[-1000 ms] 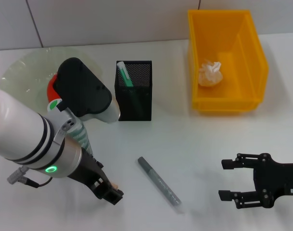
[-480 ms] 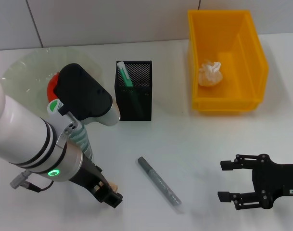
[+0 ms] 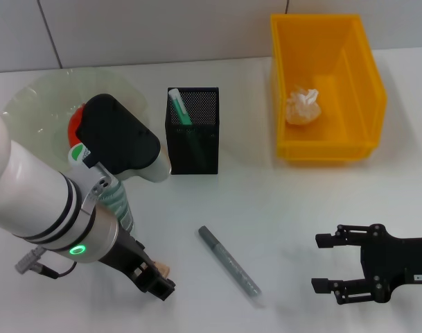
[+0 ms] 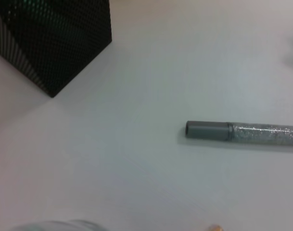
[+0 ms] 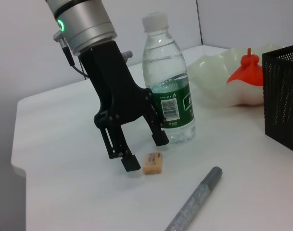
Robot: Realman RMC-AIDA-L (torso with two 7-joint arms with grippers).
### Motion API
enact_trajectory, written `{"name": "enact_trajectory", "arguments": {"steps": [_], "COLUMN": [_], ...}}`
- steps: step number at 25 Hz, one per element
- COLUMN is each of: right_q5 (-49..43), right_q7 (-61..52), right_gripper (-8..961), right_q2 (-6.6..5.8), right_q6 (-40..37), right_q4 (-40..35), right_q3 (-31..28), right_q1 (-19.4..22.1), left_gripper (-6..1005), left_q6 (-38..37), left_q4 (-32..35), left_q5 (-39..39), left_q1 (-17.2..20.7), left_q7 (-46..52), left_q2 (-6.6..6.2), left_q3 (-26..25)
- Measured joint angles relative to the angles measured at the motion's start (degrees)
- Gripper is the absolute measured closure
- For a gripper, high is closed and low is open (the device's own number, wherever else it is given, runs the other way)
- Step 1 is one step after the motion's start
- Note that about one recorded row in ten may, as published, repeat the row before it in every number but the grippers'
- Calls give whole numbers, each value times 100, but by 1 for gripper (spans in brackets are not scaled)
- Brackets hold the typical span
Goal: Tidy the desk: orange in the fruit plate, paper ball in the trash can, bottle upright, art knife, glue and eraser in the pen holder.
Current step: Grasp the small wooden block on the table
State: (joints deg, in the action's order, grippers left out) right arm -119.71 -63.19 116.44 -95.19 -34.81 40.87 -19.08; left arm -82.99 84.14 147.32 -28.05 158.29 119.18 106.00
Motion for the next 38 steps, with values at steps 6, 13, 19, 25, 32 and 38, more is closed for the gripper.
{"name": "enact_trajectory", "arguments": {"steps": [6, 13, 19, 25, 32, 38], "right_q5": [0, 0, -4, -15, -147, -179], "right_q7": [-3, -2, 7, 10, 14, 16], "right_gripper": [166, 166, 166, 166, 167, 167], "right_q2": [4, 10, 20, 20, 22, 26], "right_q6": [1, 2, 1, 1, 1, 1], "right_q4": [0, 0, 0, 0, 0, 0], "right_q3": [0, 0, 0, 2, 9, 9], "right_q1": [1, 5, 19, 30, 20, 18], "left_gripper": [158, 158, 157, 157, 294, 396], "left_q6": [-4, 11, 39, 89, 91, 86], "left_q4": [-25, -95, -100, -137, -397, -412], "left_q5": [-1, -21, -33, -48, -54, -54], "left_q1": [-8, -18, -42, -102, -232, -260], "left_q7": [-1, -23, -6, 106, 251, 335], "left_q2": [0, 0, 0, 0, 0, 0], "left_q3": [77, 112, 149, 141, 151, 163]}}
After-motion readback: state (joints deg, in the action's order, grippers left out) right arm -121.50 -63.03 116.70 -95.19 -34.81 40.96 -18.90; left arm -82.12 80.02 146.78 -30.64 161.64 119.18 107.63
